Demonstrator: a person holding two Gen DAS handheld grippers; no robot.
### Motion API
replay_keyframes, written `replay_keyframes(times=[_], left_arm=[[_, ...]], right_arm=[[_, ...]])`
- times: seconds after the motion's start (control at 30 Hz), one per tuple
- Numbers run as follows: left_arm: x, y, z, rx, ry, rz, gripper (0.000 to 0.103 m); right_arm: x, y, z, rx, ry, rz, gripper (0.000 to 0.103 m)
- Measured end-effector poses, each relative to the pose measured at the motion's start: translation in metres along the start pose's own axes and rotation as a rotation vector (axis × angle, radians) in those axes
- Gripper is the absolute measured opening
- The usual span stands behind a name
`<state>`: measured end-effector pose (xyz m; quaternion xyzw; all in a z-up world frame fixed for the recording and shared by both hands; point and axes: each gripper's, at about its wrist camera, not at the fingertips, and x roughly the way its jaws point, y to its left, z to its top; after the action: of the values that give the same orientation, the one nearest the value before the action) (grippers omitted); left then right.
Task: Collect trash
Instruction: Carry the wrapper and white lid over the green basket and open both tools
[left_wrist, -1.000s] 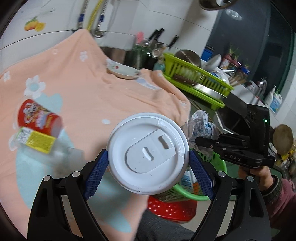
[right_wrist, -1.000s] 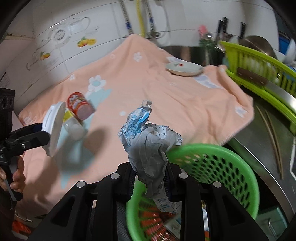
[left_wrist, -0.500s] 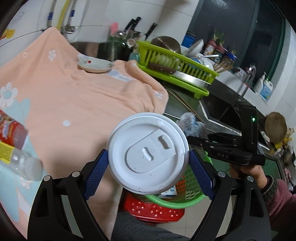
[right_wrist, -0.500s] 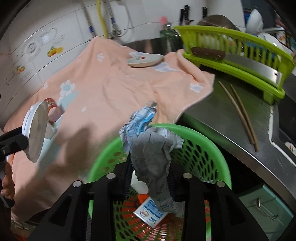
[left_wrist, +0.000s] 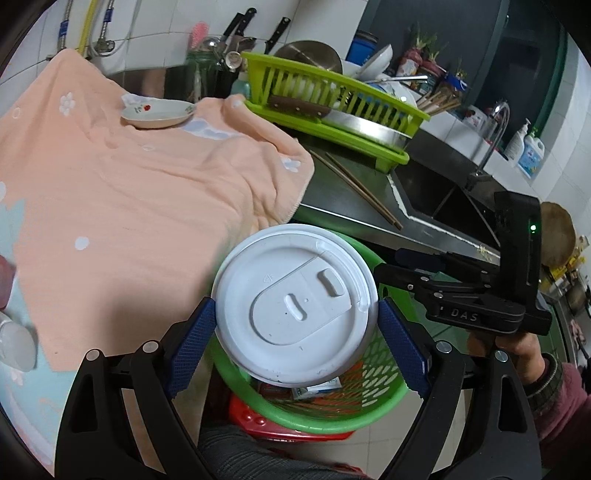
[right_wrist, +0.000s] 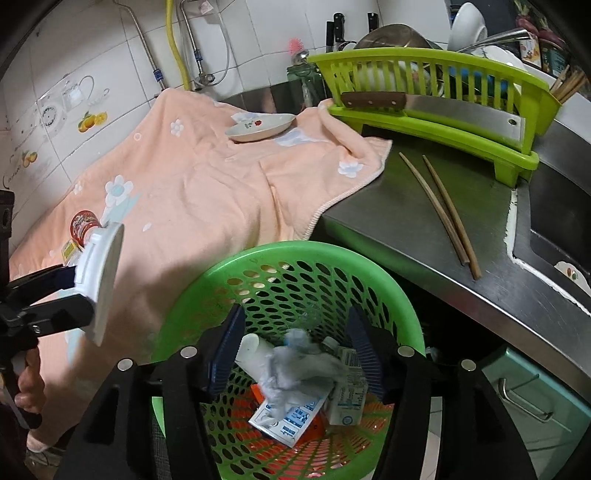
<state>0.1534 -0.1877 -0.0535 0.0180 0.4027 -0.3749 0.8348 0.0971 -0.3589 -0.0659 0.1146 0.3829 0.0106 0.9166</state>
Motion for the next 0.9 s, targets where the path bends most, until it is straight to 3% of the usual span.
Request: replay_keyframes(times=[0.53, 0.9], left_arm=[[0.01, -0.007, -0.002, -0.032, 0.015, -0.005, 0.098], [-0.016, 0.009, -0.004, -0.051, -0.038, 0.104, 0.098]], right_arm=[[-0.007, -0.006, -0.006, 0.013, -0.014, 0.001, 0.068], [-0.005, 0.013, -0.001, -0.021, -0.02, 0.029, 0.077]])
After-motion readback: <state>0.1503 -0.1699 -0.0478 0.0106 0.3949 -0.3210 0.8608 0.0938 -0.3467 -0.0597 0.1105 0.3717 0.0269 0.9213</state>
